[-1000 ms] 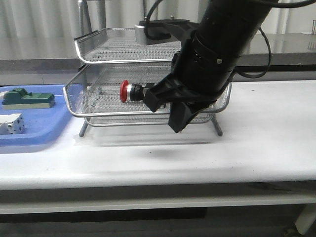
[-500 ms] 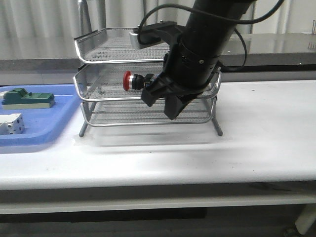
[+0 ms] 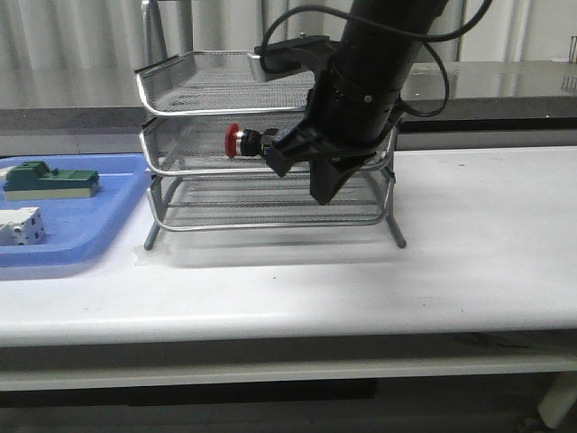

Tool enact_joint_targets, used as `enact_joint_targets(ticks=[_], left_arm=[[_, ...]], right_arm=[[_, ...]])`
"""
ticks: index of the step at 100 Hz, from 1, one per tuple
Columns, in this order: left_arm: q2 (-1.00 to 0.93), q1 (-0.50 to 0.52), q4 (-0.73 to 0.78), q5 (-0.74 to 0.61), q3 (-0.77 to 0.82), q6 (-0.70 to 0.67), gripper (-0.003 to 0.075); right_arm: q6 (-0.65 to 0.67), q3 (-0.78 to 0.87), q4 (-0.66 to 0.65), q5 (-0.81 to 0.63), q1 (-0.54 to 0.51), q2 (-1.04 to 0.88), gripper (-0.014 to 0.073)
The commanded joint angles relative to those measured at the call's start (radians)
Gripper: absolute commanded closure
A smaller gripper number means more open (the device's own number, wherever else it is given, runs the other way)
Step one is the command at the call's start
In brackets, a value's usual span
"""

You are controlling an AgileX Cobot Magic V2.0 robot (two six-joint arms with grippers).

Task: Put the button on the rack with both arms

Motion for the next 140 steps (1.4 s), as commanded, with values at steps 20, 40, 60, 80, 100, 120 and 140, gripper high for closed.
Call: enact_joint_targets(ticks=[20, 40, 60, 80, 100, 120, 140], left_arm=[[0.007, 0.004, -0.016, -0.076, -0.027, -0.007, 0.0741], [0.007, 0.004, -0.016, -0.076, -0.027, -0.007, 0.0741], [0.007, 0.004, -0.016, -0.076, -0.027, -0.007, 0.0741], [0.007, 0.004, -0.016, -0.076, -0.027, -0.007, 0.0741], [0.007, 0.004, -0.016, -0.076, -0.027, -0.007, 0.0741], [0.007, 0.004, -0.016, -0.076, -0.027, -0.007, 0.0741], [0.007, 0.004, -0.016, -0.076, -0.027, -0.007, 0.0741]], right_arm=[[0.062, -0.023, 0.036, 0.061, -0.009, -0.119, 0.0657], [0.138, 0.049, -0.013, 0.077, -0.012, -0.221, 0.065], [0.293, 0.173, -0.173, 0.073, -0.012, -0.362, 0.065], [0.481, 0.299, -0.35, 0.076, -0.033, -0.528, 0.065], [0.519, 0.405, -0.375, 0.071, -0.111, -0.7, 0.065], [0.519, 0.494, -0.373, 0.07, -0.215, -0.867, 0.065], [0.519, 0.588, -0.367, 0.07, -0.264, -1.037, 0.065]])
